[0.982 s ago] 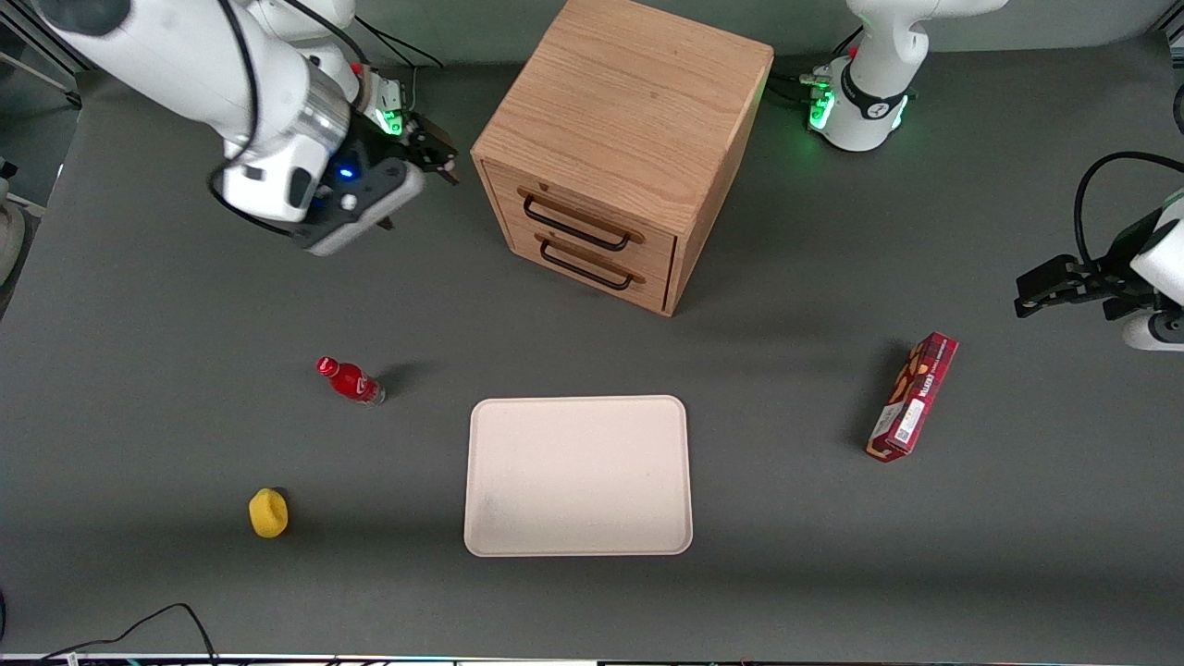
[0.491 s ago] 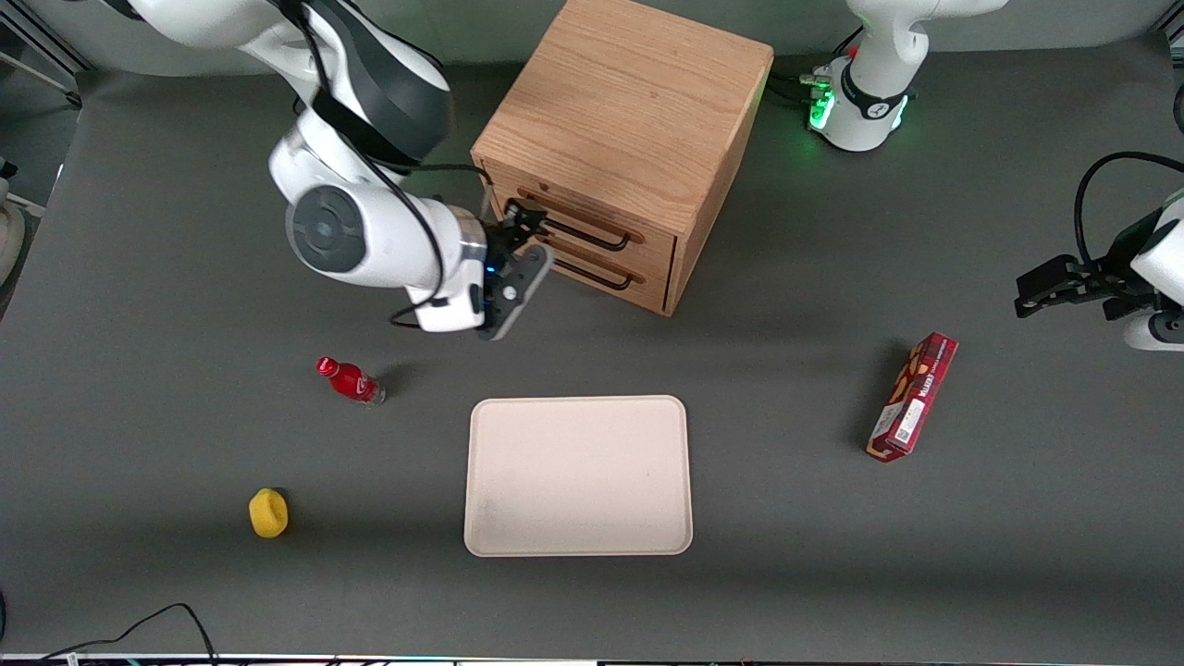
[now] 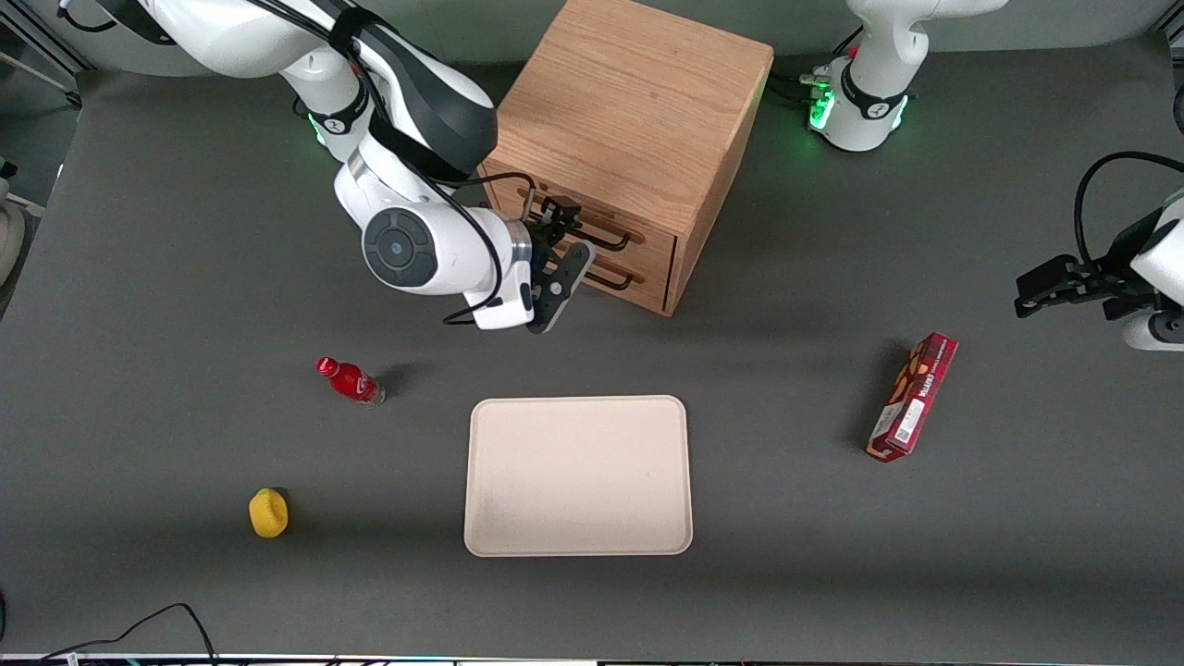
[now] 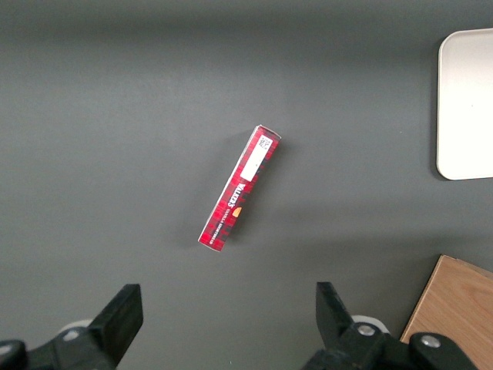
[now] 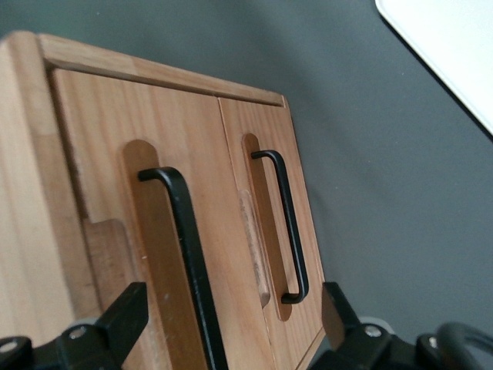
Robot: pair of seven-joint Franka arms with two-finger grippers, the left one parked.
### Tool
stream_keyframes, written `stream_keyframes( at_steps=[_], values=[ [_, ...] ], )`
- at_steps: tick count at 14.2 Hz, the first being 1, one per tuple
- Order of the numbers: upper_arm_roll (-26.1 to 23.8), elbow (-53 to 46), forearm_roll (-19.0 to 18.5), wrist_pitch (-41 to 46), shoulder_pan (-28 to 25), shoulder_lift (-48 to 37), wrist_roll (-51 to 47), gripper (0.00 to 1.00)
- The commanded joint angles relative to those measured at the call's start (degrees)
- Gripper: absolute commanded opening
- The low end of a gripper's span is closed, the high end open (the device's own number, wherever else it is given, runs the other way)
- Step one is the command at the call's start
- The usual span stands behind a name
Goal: Open upper drawer
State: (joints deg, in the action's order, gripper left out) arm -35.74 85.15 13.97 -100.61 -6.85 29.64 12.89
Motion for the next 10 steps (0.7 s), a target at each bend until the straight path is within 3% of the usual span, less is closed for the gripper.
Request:
stream_keyframes(
  at_steps=[1, 10],
  values=[
    [-0.6, 1.9, 0.2, -1.7, 0.3, 0.2, 1.0, 1.0],
    [-1.3, 5.8, 0.1, -6.6, 0.2, 0.2, 0.9, 1.0]
  ],
)
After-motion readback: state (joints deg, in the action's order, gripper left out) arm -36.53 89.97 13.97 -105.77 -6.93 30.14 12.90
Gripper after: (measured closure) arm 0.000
